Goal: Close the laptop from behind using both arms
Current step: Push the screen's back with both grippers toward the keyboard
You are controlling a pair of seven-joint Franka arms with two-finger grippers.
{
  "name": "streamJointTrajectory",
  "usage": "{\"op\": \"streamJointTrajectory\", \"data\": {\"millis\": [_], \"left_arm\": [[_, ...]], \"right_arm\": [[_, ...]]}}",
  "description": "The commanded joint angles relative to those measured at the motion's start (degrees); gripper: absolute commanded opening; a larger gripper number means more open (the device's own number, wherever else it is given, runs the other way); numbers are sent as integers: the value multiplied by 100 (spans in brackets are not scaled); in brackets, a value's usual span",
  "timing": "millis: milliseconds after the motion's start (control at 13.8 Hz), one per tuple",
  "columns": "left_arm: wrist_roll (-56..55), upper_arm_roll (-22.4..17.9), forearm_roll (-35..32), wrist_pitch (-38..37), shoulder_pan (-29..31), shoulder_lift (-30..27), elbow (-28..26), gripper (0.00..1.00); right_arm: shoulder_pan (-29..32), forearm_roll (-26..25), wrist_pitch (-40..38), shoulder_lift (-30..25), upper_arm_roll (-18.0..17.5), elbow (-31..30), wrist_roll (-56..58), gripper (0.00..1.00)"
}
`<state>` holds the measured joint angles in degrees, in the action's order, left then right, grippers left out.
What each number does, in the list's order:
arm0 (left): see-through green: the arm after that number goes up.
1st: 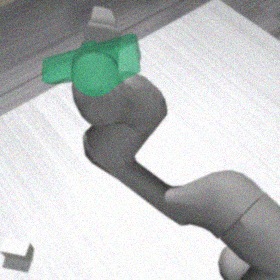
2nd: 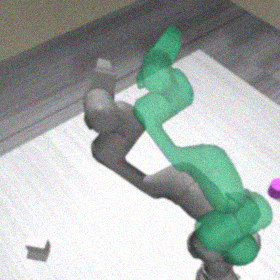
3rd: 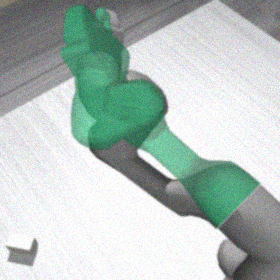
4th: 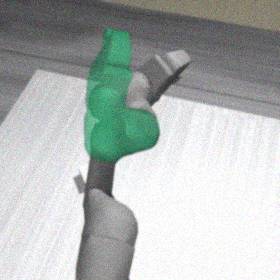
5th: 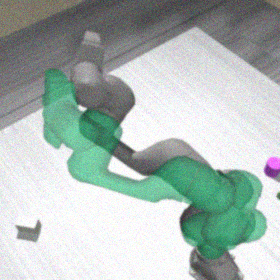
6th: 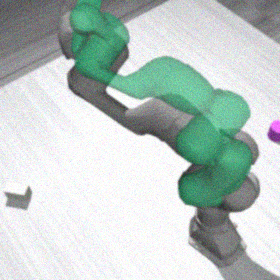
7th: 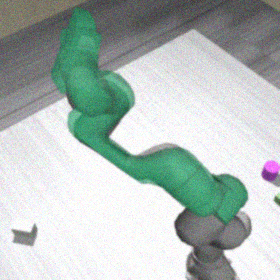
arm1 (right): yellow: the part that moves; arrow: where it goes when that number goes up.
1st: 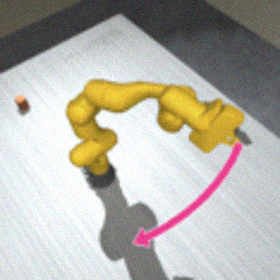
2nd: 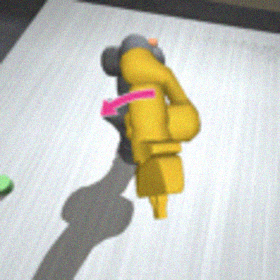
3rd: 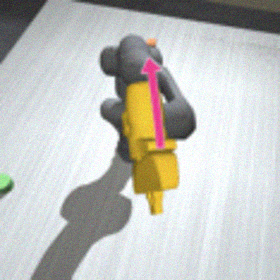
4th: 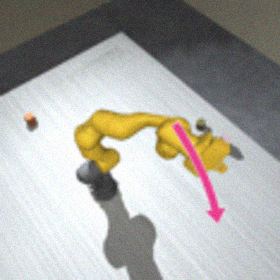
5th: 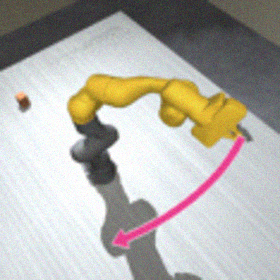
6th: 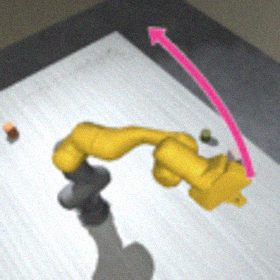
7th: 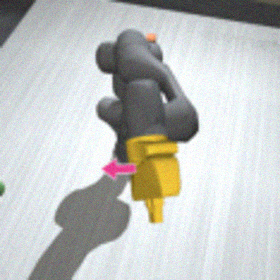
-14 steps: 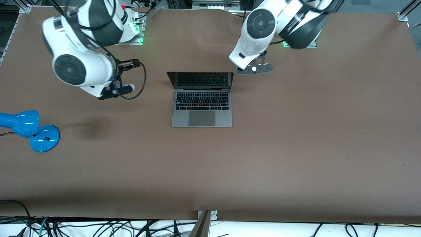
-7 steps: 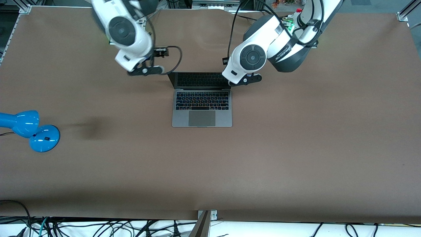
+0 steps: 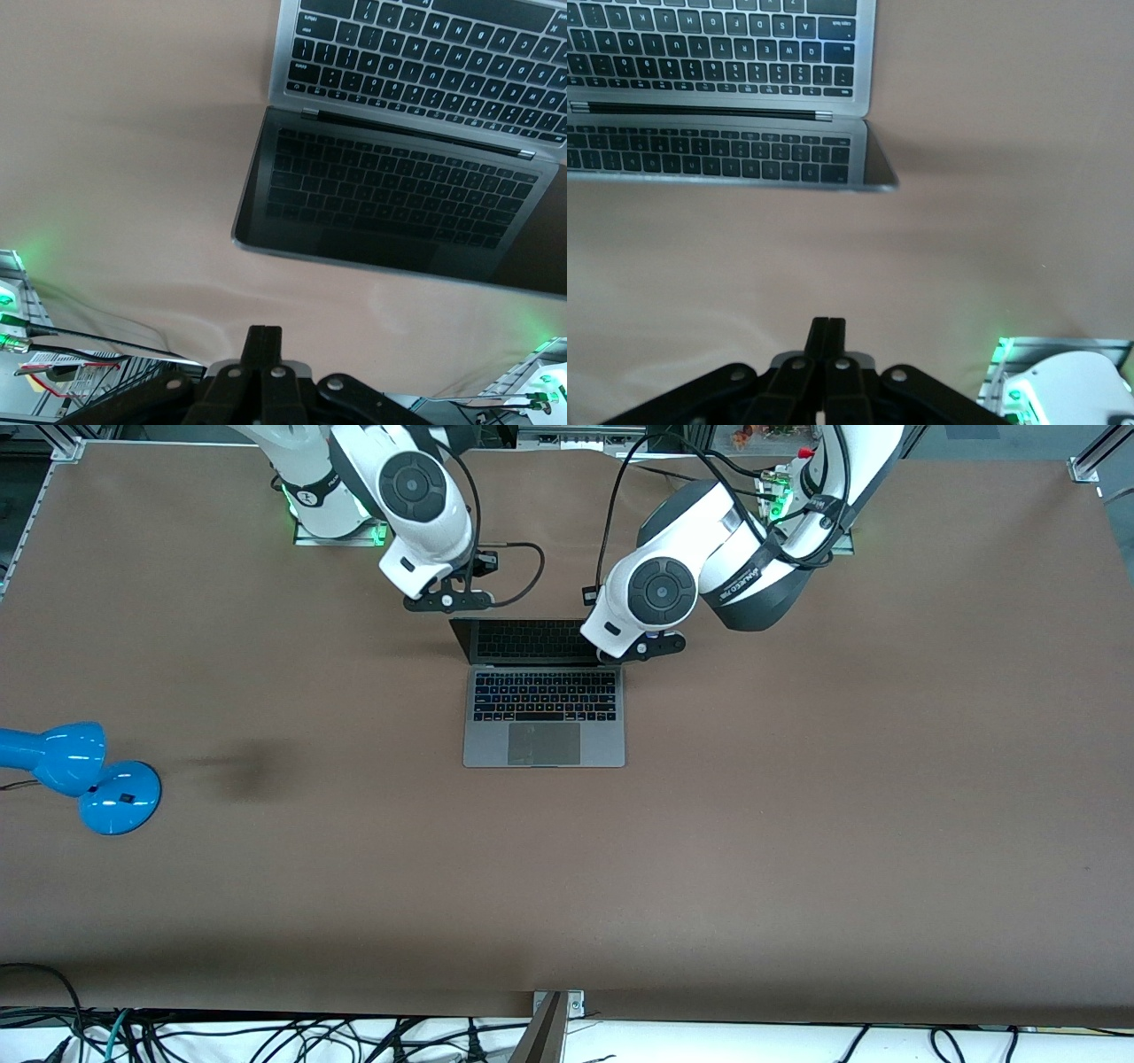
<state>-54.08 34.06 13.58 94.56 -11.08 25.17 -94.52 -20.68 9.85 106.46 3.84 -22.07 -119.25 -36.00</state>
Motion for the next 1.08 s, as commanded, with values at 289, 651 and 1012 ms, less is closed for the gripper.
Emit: {"op": "streamJointTrajectory", "data": {"millis": [289,651,1012], "left_arm": [[-94,-40,-328,194,-61,348,188,0],[-94,-40,-540,194,-53,603,399,0],[-41,-137,-663,203,-9,744,707,0]], "right_arm": [[-24,-255,735,433,-96,147,84,0],[72,-598,1166,749,-61,288,102,0],[187,-905,1184,1136,-43,710,128,0]]}}
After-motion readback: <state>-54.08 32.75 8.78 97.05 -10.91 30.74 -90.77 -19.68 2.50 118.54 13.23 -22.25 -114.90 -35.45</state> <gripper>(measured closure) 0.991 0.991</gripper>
